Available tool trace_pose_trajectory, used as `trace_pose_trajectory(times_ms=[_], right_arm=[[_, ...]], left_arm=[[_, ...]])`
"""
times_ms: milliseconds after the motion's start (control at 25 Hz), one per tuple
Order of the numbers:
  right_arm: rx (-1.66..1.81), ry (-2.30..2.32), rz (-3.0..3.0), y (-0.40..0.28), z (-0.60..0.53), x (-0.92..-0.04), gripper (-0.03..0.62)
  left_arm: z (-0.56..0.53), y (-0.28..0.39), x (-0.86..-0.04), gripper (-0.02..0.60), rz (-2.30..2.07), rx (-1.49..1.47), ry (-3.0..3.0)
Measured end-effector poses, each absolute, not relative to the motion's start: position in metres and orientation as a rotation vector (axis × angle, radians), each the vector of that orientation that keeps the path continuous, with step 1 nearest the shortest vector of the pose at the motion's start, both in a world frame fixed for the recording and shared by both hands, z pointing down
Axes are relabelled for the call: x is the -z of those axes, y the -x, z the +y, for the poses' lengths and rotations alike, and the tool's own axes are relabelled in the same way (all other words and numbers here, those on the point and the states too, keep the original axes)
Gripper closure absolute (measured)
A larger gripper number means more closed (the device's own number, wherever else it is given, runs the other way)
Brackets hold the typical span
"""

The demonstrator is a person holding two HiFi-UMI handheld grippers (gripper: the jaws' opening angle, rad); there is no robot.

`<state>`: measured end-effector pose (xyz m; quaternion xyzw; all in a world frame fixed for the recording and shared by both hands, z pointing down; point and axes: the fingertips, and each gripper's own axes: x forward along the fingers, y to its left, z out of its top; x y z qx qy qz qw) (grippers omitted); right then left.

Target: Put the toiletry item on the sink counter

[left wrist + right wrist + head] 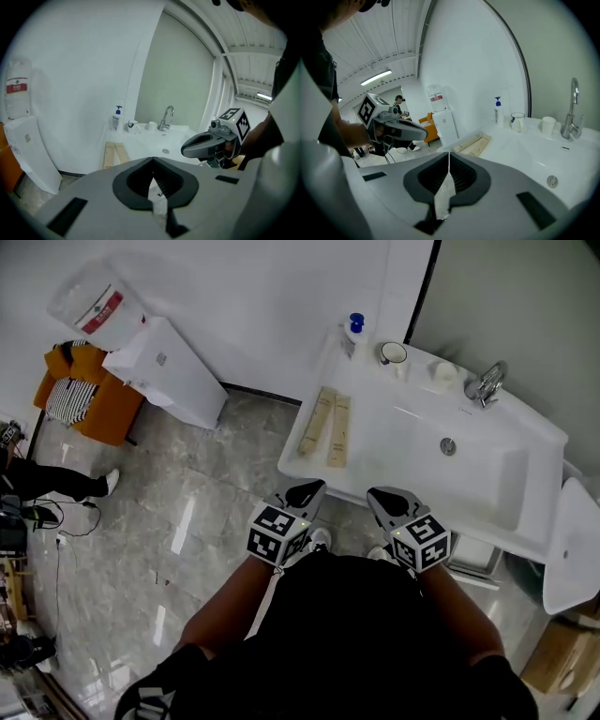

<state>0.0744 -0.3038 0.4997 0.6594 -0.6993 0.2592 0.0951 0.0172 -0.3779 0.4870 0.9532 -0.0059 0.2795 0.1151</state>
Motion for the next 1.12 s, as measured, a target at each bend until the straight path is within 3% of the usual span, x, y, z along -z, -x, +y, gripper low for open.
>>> trace_pose_trajectory(times_ms=[520,800,1120], right_arm=[[-0.907,-2.015,-1.788,-0.09,-0.388,-0.577,0.578],[-0.972,-1.988,-1.668,-0.102,-0.428,-0.62,0.42],[-1.076,-2.009,-1.54,-0.121,-0.451,-0.657,0.356]], left_arm=[[-0.428,-0.02,-0.526,0.581,0.117,-0.928,-2.812],[-0.432,-0.015,-0.535,0.581,0.161,-0.94,-2.787],[-0.435,-0.006,-0.542,0.581,0.167,-0.943,-2.76]])
